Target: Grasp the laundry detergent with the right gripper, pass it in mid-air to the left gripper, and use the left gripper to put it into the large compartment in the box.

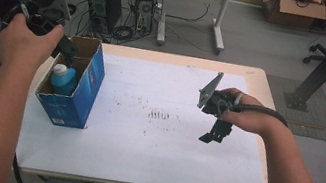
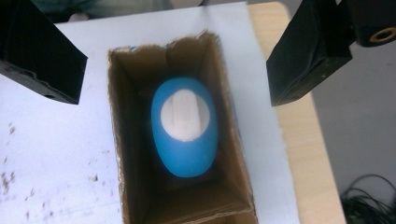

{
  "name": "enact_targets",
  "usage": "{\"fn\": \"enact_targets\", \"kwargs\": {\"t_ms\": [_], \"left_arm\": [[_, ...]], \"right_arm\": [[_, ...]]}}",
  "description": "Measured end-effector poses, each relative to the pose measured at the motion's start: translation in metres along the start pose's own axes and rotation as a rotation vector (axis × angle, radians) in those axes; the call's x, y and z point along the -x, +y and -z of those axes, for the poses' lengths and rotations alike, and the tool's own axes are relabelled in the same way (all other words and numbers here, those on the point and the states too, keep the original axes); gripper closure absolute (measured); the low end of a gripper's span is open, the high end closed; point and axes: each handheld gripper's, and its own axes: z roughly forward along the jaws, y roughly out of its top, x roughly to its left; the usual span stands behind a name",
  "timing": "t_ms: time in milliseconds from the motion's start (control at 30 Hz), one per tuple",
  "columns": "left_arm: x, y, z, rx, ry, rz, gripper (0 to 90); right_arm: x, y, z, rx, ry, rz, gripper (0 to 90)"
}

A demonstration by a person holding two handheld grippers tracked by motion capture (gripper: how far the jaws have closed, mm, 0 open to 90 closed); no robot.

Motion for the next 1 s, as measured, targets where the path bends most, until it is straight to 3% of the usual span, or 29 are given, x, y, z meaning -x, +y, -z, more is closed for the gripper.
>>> {"fn": "enact_targets", "kwargs": {"t_ms": [100,267,333,500,600,767,833,1000], "left_arm": [[0.006,0.003,0.010,0.005,0.026,-0.041,5.4],[0.019,0.008,0.026,0.019,0.007,-0.122,5.4],[0.026,0.009,0.031,0.021,0.025,-0.150,5.3],[0.040,0.013,0.041,0.022,0.018,-0.225,5.2],[0.051,0.015,0.044,0.010,0.023,-0.290,5.3],[0.066,0.017,0.050,0.019,-0.008,-0.384,5.4],[0.073,0.018,0.052,0.018,-0.015,-0.449,5.4],[0.089,0.019,0.054,0.011,-0.041,-0.555,5.4]], "right_arm": [[0.000,0.000,0.002,-0.002,-0.005,-0.005,4.2],[0.000,-0.001,0.005,0.004,-0.013,-0.008,4.2],[0.000,0.000,0.006,0.005,-0.015,-0.011,4.2],[0.000,0.001,0.008,0.008,-0.020,-0.011,4.2],[0.000,0.001,0.008,0.010,-0.022,-0.007,4.2],[-0.001,0.000,0.009,0.015,-0.024,-0.008,4.2],[0.000,0.000,0.009,0.016,-0.025,-0.010,4.2],[0.000,-0.002,0.011,0.012,-0.028,-0.013,4.2]]}}
